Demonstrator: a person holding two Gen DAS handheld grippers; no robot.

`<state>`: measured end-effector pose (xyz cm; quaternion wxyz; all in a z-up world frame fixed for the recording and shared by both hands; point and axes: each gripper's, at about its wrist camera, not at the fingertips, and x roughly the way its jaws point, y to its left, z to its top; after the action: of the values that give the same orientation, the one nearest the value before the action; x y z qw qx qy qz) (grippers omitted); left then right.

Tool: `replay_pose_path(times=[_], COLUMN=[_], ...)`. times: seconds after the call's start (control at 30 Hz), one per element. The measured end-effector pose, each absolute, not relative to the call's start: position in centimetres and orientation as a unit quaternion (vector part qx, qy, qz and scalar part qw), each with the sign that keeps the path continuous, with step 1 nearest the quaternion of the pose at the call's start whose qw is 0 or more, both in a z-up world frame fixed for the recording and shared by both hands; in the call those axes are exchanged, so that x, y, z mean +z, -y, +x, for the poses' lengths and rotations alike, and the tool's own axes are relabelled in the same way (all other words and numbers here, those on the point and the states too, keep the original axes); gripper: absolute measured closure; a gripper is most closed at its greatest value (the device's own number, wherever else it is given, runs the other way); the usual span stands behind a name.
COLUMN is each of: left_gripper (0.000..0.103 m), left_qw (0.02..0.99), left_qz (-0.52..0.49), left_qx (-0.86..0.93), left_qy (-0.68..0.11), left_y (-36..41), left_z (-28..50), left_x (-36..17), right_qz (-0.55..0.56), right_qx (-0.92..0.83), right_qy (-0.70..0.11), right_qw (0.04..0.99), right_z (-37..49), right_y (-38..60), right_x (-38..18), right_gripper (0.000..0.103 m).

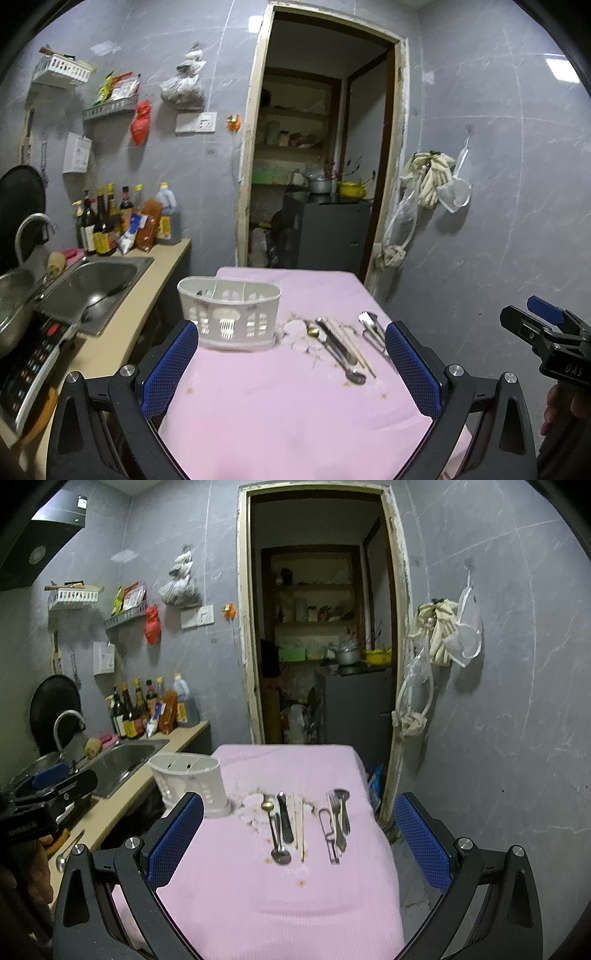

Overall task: Organize utensils
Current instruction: 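Move both tools down toward the row of utensils on the pink cloth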

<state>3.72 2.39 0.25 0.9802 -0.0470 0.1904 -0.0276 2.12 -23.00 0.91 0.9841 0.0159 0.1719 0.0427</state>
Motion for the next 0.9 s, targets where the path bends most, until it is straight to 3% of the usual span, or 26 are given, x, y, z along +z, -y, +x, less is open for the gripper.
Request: replay_pose_path(times=[0.47,0.9], left_gripper=[0.001,0.001], left_qw=[0.980,0.965], left_qz=[-0.058,-0.075], left_qx=[-0.050,-0.022], left_qy=[-0.181,-0.251], left_y=[-1.4,2.2], left_z=[10.8,20.2], left_x=[0.7,-4.2], right_qz=[0.020,0.010], right_qx=[0.034,0.095], right_qy=[-0.169,-0.242], right_qw=[0.985,0.966], right_z=[8.6,22.9], right_y=[24.8,29.9], right_x=[2.2,-2.9], right_gripper=[0.001,0.001])
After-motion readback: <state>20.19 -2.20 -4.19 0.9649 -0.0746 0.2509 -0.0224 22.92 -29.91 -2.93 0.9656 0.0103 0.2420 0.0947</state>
